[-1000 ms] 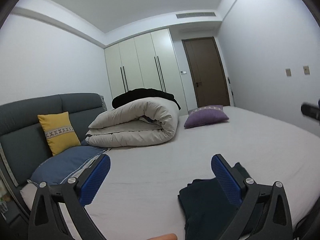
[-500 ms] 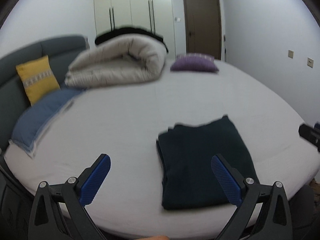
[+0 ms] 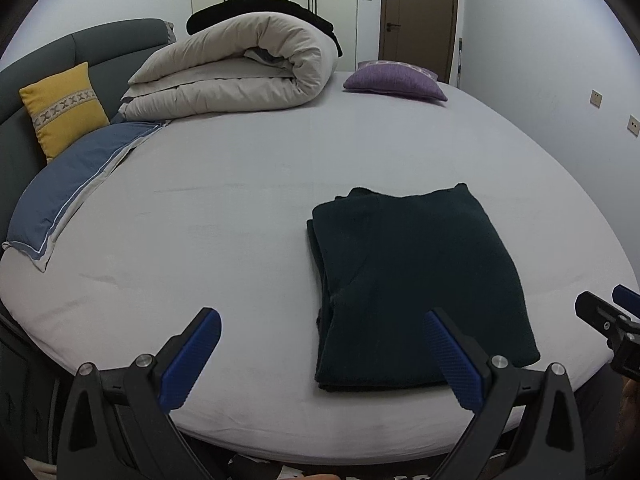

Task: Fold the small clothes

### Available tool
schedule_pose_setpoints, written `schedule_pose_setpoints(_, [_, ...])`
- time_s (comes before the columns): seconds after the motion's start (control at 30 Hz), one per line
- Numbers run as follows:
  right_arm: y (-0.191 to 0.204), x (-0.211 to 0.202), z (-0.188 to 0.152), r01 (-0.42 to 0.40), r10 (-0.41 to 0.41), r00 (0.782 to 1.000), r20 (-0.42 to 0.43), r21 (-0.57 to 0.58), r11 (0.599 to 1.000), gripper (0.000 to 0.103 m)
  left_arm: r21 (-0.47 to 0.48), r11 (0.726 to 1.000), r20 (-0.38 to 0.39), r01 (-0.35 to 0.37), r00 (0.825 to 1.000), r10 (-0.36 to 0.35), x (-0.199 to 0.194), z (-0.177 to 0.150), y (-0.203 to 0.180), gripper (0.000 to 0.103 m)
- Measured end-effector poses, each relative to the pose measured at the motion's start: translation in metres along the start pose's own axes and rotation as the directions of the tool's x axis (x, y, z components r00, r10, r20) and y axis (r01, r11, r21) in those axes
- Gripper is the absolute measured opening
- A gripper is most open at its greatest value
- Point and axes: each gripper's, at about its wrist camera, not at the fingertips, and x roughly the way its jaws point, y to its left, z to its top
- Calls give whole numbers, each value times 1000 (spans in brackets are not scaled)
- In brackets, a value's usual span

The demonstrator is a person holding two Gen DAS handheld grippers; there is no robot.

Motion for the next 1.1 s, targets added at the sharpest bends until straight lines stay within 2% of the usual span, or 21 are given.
schedule_pose_setpoints(0.23, [8,-1,-3,10,-10,1000,-9,-46,999,103,-5,1000,-14,-2,1000,2,6,-1,5,103])
schedule_pose_setpoints(1.1, [16,0,-3,1,-2,1000,-18,-45,999,103,-14,1000,-30,-3,1000,3,12,-5,9,103])
